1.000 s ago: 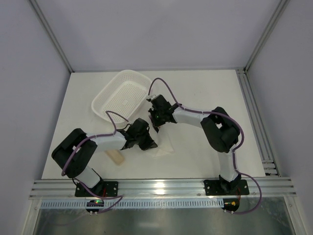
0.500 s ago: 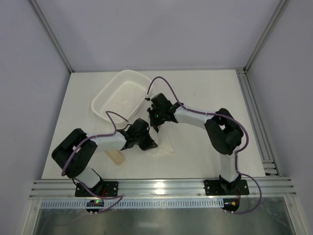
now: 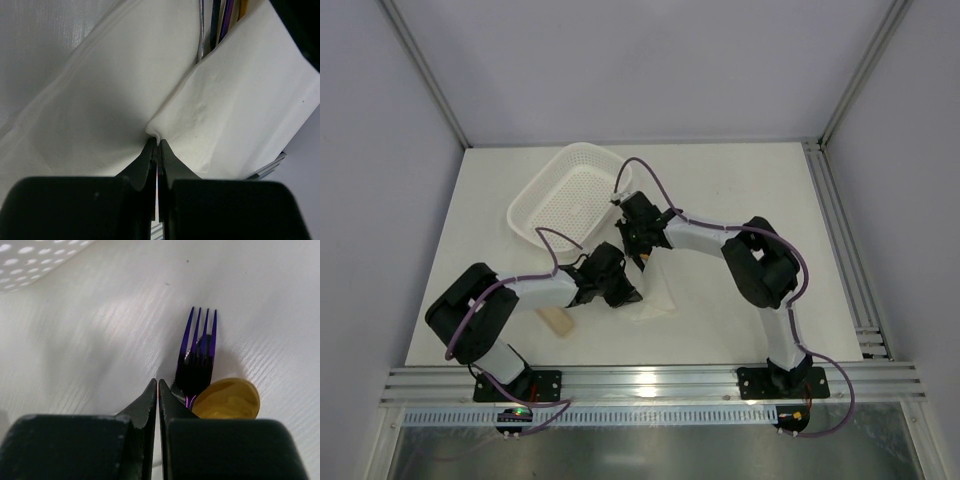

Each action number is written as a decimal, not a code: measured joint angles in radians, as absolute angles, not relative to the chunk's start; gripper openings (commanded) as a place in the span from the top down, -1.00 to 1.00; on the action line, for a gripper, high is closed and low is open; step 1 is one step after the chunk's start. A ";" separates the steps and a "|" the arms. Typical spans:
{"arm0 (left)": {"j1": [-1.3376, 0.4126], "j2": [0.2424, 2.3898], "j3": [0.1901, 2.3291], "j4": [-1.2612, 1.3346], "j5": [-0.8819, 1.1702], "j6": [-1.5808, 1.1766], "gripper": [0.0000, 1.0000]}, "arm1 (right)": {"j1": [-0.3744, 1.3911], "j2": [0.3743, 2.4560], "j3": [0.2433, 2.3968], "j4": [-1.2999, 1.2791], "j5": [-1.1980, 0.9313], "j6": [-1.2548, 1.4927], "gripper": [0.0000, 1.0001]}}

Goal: Place the utensils on the paper napkin and roll it up

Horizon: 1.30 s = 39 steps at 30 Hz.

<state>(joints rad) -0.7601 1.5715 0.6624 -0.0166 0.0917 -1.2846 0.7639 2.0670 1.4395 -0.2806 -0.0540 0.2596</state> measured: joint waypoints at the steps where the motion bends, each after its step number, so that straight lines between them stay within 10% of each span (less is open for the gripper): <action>1: -0.760 1.571 0.662 -0.016 0.092 -1.285 1.00 | 0.764 2.083 1.454 -0.290 -0.045 0.259 0.92; 20: -0.765 1.566 0.654 -0.008 0.080 -1.307 1.00 | 0.762 2.078 1.467 -0.334 0.004 0.238 0.92; 39: -0.770 1.564 0.658 -0.022 0.068 -1.310 1.00 | 0.778 1.713 1.036 -0.300 -0.158 0.326 0.92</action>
<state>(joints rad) -0.7700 1.5639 0.6582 -0.0223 0.0677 -1.3098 0.7780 1.7130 1.0363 -0.2996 -0.1581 0.3256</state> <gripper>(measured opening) 0.009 0.040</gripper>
